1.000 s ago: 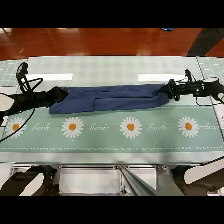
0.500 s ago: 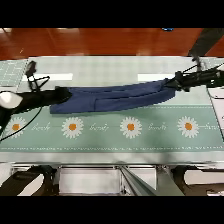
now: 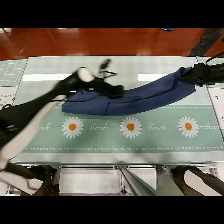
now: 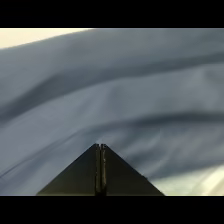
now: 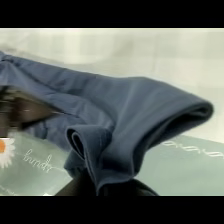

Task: Fold the shirts.

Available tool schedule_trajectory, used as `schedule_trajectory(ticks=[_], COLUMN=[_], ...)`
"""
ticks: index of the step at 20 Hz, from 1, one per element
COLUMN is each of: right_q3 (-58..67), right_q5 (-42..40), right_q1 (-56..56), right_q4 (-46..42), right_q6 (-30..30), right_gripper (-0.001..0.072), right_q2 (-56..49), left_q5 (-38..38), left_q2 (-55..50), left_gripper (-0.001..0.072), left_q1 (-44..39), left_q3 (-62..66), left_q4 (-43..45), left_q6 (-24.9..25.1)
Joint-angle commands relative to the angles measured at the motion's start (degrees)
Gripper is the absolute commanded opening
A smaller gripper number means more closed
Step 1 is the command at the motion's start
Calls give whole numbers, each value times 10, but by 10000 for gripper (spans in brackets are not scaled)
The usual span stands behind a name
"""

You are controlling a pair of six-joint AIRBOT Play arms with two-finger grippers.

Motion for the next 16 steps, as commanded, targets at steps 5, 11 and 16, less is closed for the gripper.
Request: schedule_trajectory(ticks=[5, 11, 16], right_q3=[-4, -4, -3], right_q5=[0, -40, -143], right_q1=[65, 71, 195], right_q4=[-3, 45, 101], right_q6=[38, 55, 54], right_gripper=[23, 23, 22], right_q2=[44, 31, -43], left_q5=[-95, -214, -102], left_q2=[-184, -104, 138], left_gripper=[21, 21, 21], left_q1=[-121, 3, 128], left_q3=[225, 192, -65], left_q4=[-28, 83, 91], left_q6=[-77, -78, -37])
